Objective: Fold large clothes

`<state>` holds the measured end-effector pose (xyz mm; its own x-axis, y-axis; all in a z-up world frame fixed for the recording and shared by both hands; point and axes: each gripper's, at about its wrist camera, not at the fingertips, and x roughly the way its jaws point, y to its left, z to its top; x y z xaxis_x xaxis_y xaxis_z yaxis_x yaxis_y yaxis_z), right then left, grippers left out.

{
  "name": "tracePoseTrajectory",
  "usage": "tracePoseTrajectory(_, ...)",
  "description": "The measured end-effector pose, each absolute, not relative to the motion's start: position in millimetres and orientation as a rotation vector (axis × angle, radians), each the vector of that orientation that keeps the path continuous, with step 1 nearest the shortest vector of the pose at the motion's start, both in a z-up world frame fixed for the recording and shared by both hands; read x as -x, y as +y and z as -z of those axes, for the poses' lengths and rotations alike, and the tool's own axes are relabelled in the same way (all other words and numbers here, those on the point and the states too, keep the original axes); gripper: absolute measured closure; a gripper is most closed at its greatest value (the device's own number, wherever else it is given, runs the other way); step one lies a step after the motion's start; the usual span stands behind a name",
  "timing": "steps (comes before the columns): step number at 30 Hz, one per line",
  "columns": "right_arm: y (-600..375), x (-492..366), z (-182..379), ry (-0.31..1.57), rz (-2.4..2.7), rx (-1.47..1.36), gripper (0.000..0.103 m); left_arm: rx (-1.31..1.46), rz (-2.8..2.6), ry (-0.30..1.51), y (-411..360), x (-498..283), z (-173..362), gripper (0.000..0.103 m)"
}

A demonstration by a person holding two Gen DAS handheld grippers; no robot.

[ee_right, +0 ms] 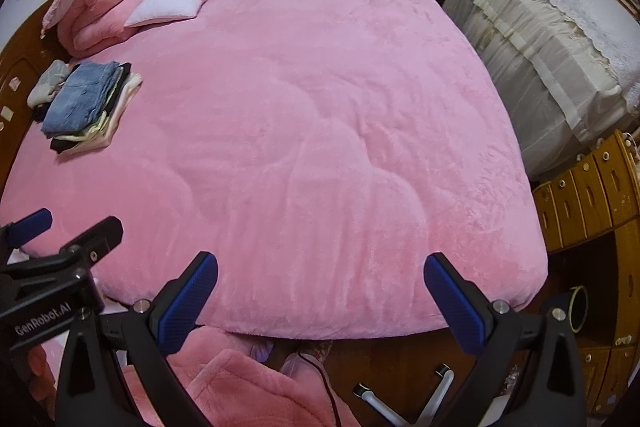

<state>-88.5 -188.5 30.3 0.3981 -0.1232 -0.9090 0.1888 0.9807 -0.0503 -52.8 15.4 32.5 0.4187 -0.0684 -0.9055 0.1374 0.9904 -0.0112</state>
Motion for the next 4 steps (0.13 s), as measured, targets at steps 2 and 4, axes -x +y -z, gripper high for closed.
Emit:
tracePoseTrajectory(2, -189.1, 82.3, -30.8, 1.154, 0.222, -0.073, 0.0, -0.076, 0.154, 1.122, 16.0, 43.5, -36.6, 0.001)
tracePoseTrajectory(4, -188.6, 75.6, -31.0, 1.164, 0.24, -0.079, 0.0, -0.092, 0.175, 1.106, 14.6, 35.9, -41.4, 0.001)
